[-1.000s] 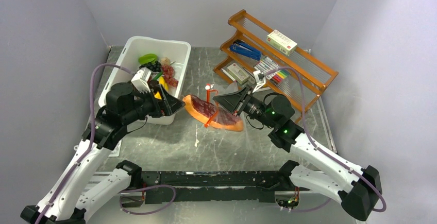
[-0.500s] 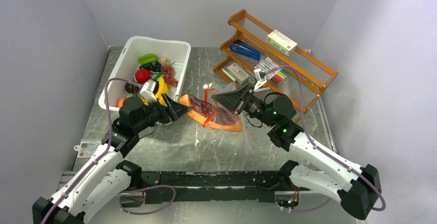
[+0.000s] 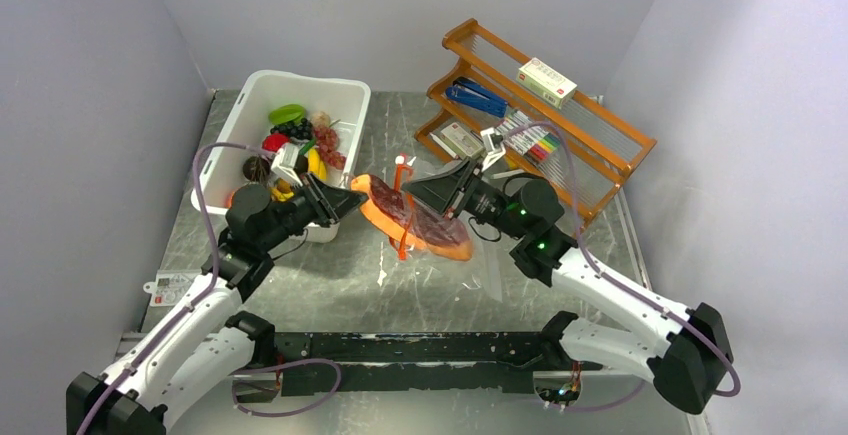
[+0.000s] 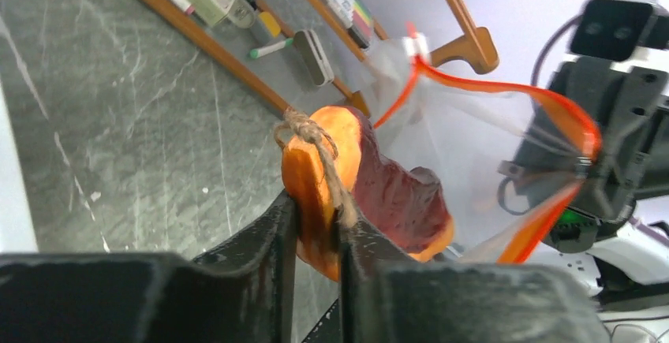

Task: Place the food in the zip-top bag and seal the zipper
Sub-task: Adjust the fake food in the zipper food storage bag.

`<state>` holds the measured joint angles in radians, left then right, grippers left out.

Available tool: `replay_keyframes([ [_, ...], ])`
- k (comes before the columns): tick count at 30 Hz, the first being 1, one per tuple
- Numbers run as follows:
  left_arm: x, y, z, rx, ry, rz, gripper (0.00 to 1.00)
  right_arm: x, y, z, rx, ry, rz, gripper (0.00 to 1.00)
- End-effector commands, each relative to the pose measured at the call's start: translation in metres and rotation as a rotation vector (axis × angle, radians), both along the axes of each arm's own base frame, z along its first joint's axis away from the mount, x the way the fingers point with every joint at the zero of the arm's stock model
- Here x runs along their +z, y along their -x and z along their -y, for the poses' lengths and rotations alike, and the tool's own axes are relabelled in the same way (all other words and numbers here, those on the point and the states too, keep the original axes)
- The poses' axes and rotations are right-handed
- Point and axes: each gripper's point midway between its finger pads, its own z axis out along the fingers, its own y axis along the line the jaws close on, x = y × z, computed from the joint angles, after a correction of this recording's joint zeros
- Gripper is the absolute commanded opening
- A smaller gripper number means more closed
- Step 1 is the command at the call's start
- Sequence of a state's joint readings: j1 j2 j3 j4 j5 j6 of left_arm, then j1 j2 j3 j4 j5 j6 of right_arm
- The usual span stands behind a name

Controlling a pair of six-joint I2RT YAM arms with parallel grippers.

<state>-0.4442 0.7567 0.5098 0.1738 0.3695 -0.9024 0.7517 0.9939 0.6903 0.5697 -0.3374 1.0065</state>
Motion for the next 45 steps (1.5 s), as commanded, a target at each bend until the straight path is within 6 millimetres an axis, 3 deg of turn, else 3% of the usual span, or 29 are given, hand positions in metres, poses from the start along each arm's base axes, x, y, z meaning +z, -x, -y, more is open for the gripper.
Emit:
replay_keyframes([
  [1, 0.054, 0.009, 0.009, -0.082, 0.032, 0.143, 0.08, 0.012, -0.003, -0.007, 0.026, -0.042, 0.021, 0.00],
  [7, 0.080, 0.017, 0.009, -0.103, 0.081, 0.202, 0.07, -0.008, -0.021, -0.030, 0.026, 0.026, -0.021, 0.00],
  [9, 0.075, 0.012, 0.008, -0.087, 0.041, 0.198, 0.07, -0.016, -0.029, -0.037, 0.018, 0.066, -0.036, 0.00],
  [12, 0.047, 0.000, 0.007, -0.061, -0.060, 0.123, 0.07, -0.008, -0.028, -0.048, 0.055, 0.038, -0.026, 0.00],
  [16, 0.025, -0.009, 0.008, -0.049, -0.099, 0.061, 0.07, 0.005, -0.024, -0.067, 0.103, 0.033, 0.003, 0.00],
  [18, 0.020, -0.012, 0.009, -0.054, -0.129, 0.037, 0.07, 0.006, -0.024, -0.073, 0.115, 0.028, 0.007, 0.00],
  [23, 0.032, -0.012, 0.021, -0.144, -0.158, 0.039, 0.07, -0.001, -0.023, -0.086, 0.155, 0.038, -0.006, 0.00],
  [25, 0.034, -0.013, 0.021, -0.154, -0.190, 0.031, 0.16, -0.003, -0.022, -0.088, 0.167, 0.031, -0.008, 0.00],
  [28, 0.043, -0.009, 0.012, -0.117, -0.212, 0.025, 0.49, 0.000, -0.022, -0.081, 0.142, 0.031, 0.009, 0.00],
  [31, 0.059, -0.001, -0.002, -0.046, -0.215, 0.017, 0.61, -0.001, -0.027, -0.069, 0.095, 0.058, 0.023, 0.00],
  [39, 0.079, 0.019, -0.045, 0.117, -0.298, -0.027, 0.74, -0.021, -0.036, -0.042, 0.017, 0.112, -0.017, 0.00],
  [45, 0.084, 0.023, -0.046, 0.090, -0.333, 0.021, 0.74, -0.030, -0.036, -0.040, 0.015, 0.130, -0.027, 0.00],
])
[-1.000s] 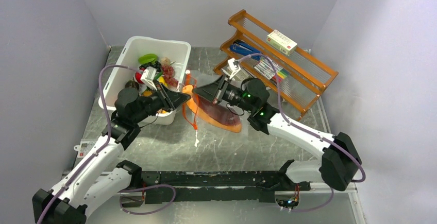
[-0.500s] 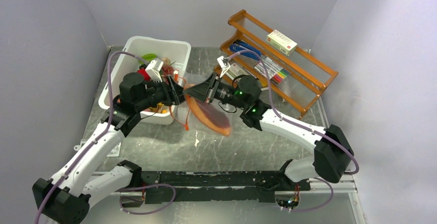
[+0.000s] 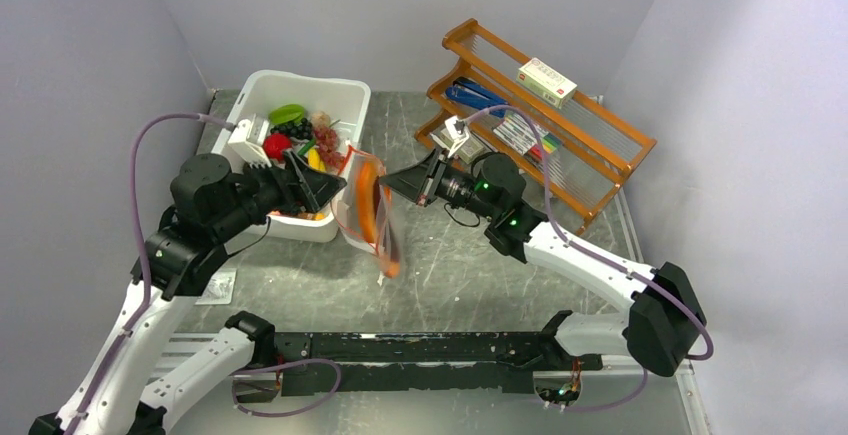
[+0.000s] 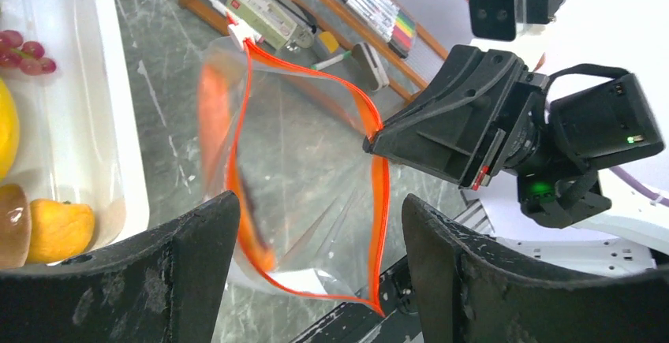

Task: Place the food in the zip-top bag and seal the zipper
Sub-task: Adjust the fake food in the zipper food storage bag.

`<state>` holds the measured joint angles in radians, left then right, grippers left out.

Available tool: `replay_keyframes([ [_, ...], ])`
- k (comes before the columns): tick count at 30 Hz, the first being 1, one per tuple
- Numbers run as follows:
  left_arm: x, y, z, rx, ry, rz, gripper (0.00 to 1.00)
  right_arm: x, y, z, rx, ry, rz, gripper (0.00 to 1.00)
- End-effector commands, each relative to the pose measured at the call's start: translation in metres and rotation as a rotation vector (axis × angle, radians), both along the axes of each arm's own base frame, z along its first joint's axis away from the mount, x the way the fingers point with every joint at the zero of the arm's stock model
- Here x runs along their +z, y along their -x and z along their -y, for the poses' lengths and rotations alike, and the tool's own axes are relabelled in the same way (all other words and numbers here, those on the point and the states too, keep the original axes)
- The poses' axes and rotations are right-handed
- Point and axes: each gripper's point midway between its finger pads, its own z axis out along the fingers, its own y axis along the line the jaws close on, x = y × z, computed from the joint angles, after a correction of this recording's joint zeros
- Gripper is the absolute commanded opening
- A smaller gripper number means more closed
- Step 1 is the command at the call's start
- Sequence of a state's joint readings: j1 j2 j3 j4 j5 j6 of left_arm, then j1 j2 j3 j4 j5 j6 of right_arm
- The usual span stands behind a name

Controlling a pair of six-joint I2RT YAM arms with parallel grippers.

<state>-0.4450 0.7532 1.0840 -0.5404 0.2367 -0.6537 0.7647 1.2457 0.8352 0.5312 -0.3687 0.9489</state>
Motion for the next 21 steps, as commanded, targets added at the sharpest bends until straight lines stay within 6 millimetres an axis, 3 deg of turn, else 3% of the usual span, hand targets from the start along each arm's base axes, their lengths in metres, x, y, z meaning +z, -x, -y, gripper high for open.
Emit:
replay_keyframes([
  [1, -0.016, 0.000, -0.003, -0.009, -0.087, -0.039, 0.74, 0.003, -0.001, 0.005, -0.015, 0.003, 0.024, 0.00],
  [15, -0.103, -0.044, 0.007, 0.008, -0.239, -0.187, 0.72, 0.006, 0.002, 0.012, -0.033, 0.015, 0.044, 0.00],
  [18, -0.108, -0.046, 0.023, -0.058, -0.201, -0.190, 0.60, -0.008, -0.003, 0.013, -0.060, 0.066, 0.021, 0.00],
  [19, -0.110, -0.047, 0.027, -0.077, -0.189, -0.190, 0.51, -0.014, -0.006, 0.014, -0.071, 0.084, 0.014, 0.00],
  [21, -0.110, -0.052, 0.033, -0.093, -0.176, -0.181, 0.19, -0.024, -0.009, 0.017, -0.094, 0.122, 0.004, 0.00],
])
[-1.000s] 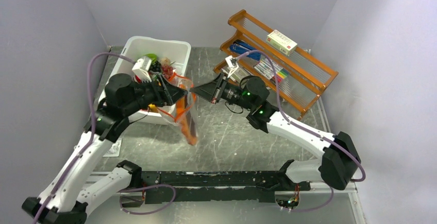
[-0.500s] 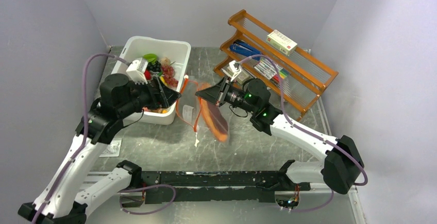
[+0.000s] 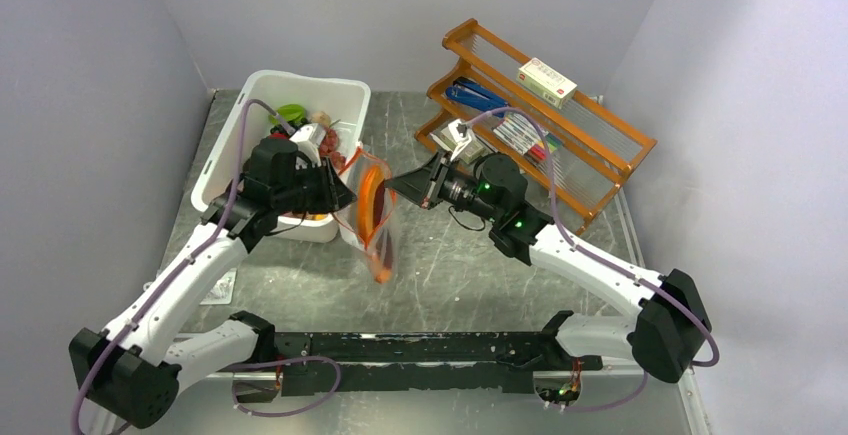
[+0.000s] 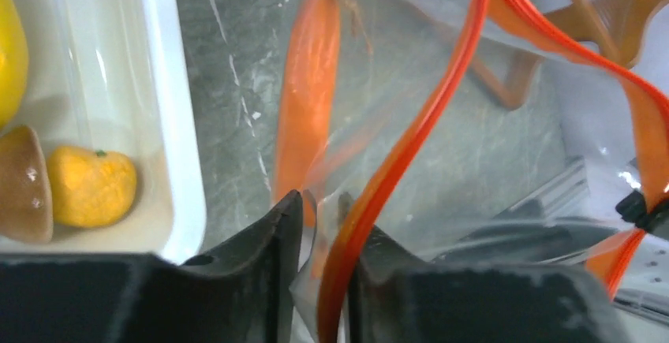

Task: Place the food in the zip-top bag and seal the zipper
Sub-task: Adjust the fake food in the zipper food storage bag.

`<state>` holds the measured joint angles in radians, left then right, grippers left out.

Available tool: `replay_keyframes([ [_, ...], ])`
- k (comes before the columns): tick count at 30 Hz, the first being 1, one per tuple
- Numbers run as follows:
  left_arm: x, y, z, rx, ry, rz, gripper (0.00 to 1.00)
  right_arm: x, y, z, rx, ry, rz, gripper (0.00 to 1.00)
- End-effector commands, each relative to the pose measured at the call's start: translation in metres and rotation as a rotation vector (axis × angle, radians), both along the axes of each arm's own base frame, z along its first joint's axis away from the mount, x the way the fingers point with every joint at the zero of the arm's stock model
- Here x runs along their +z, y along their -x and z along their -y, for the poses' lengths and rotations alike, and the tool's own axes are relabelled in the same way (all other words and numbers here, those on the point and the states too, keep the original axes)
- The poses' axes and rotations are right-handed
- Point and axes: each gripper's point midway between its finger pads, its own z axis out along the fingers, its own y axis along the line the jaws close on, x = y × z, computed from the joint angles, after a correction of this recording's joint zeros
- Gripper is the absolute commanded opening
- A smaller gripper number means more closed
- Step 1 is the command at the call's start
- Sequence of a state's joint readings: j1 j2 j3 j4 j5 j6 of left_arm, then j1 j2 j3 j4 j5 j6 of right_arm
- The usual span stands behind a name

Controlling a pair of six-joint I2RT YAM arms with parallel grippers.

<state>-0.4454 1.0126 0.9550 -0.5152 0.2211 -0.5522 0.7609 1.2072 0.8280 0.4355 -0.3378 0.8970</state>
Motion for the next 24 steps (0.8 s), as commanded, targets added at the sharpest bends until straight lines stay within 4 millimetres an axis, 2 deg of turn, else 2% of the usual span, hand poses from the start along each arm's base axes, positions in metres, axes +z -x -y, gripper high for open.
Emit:
replay_keyframes([
  [1, 0.017, -0.012, 0.021, -0.076, 0.071, 0.080, 0.09, -0.019, -0.010, 0.010, -0.072, 0.092, 0.003, 0.00],
  [4, 0.029, -0.023, 0.024, -0.074, 0.070, 0.114, 0.07, -0.038, -0.028, 0.027, -0.192, 0.242, -0.004, 0.00],
  [8, 0.053, -0.042, 0.030, -0.080, 0.058, 0.170, 0.07, -0.038, -0.052, 0.060, -0.379, 0.416, 0.015, 0.00],
  [10, 0.064, -0.043, 0.040, -0.128, 0.090, 0.190, 0.07, -0.035, -0.058, 0.075, -0.450, 0.480, 0.018, 0.00],
  [12, 0.067, -0.043, 0.049, -0.161, 0.133, 0.195, 0.07, -0.040, -0.058, 0.086, -0.487, 0.523, -0.001, 0.00],
  [19, 0.051, -0.051, 0.066, -0.219, 0.172, 0.165, 0.07, -0.063, -0.056, 0.081, -0.463, 0.541, -0.074, 0.00],
  [24, 0.049, -0.055, 0.069, -0.227, 0.166, 0.163, 0.07, -0.077, -0.060, 0.063, -0.412, 0.546, -0.134, 0.18],
])
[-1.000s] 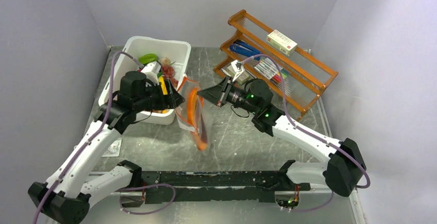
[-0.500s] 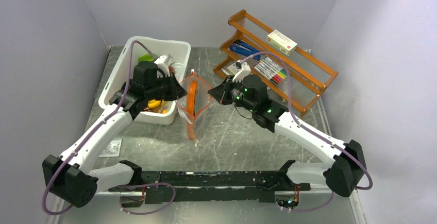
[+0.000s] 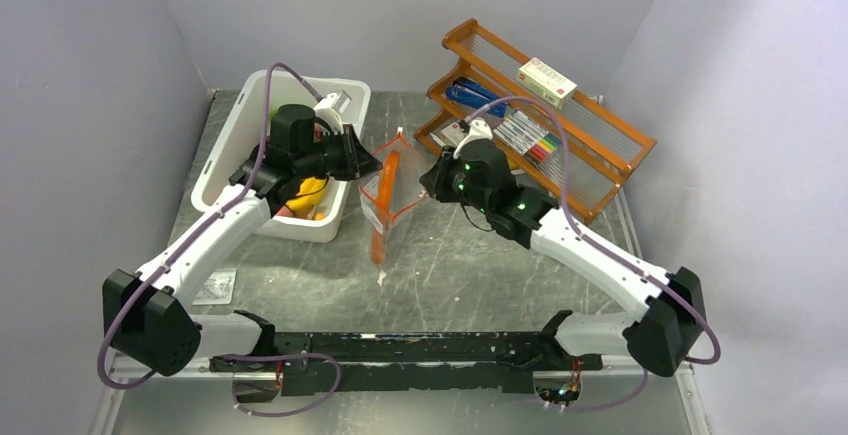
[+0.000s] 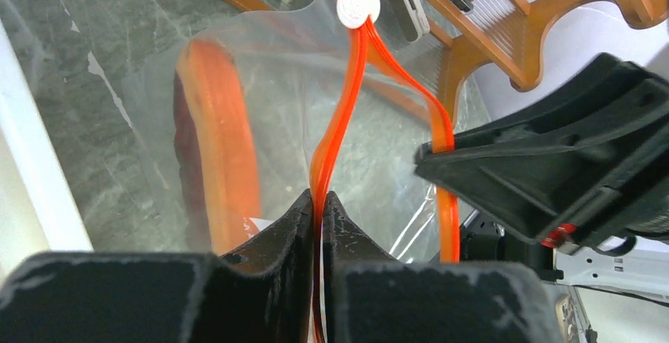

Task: Place the food in the zip-top bag and seal the zipper
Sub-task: Adjust the fake food in the zipper food storage bag.

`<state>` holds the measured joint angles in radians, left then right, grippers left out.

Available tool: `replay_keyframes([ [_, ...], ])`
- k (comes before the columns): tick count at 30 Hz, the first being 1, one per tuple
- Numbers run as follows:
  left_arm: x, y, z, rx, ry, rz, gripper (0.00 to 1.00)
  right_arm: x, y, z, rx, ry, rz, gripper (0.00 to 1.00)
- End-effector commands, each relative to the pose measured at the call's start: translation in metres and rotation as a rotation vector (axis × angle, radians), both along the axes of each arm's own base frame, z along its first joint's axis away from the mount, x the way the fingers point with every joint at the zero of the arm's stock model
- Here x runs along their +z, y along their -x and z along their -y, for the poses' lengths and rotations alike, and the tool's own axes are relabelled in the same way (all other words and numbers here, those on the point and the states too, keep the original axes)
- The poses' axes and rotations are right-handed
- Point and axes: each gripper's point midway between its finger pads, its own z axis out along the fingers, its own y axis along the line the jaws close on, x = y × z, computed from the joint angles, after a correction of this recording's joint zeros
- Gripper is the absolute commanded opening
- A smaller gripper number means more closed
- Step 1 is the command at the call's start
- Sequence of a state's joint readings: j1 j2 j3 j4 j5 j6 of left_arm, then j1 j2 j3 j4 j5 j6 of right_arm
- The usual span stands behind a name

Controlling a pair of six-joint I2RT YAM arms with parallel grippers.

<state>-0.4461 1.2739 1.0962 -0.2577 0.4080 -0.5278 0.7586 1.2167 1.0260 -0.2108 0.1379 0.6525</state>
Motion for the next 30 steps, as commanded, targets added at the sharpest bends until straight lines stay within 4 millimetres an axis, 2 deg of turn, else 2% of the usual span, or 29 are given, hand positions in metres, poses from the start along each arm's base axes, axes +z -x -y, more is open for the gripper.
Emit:
replay_keyframes([
  [1, 0.019, -0.001, 0.010, -0.048, 0.041, 0.065, 0.07, -0.010, -0.005, -0.011, 0.009, -0.002, -0.064, 0.21],
  [5, 0.017, -0.001, 0.010, -0.048, 0.038, 0.069, 0.07, -0.013, -0.013, -0.020, 0.009, -0.023, -0.072, 0.23],
  [6, 0.016, -0.002, 0.009, -0.047, 0.035, 0.067, 0.07, -0.014, -0.015, -0.020, 0.001, -0.015, -0.079, 0.18],
  [8, 0.014, -0.001, 0.009, -0.047, 0.031, 0.062, 0.07, -0.012, -0.017, -0.020, -0.002, -0.013, -0.067, 0.00],
  [12, 0.010, -0.002, 0.004, -0.013, 0.017, 0.040, 0.07, 0.010, -0.014, -0.013, 0.000, -0.042, 0.007, 0.00],
  [14, 0.013, -0.003, 0.001, 0.012, 0.012, 0.037, 0.15, 0.024, -0.010, -0.006, -0.010, -0.058, 0.043, 0.00],
  [17, 0.022, -0.002, -0.004, 0.037, 0.009, 0.055, 0.35, 0.035, -0.001, -0.002, 0.022, -0.067, 0.080, 0.00],
  [20, 0.033, -0.001, -0.008, 0.049, 0.004, 0.077, 0.49, 0.035, 0.006, -0.002, 0.060, -0.057, 0.076, 0.00],
  [25, 0.050, -0.003, -0.026, 0.128, -0.047, 0.125, 0.62, 0.042, 0.011, 0.004, 0.049, -0.062, 0.079, 0.00],
  [30, 0.063, -0.003, -0.051, 0.225, -0.124, 0.163, 0.94, 0.040, 0.014, 0.015, 0.022, -0.039, 0.082, 0.00],
])
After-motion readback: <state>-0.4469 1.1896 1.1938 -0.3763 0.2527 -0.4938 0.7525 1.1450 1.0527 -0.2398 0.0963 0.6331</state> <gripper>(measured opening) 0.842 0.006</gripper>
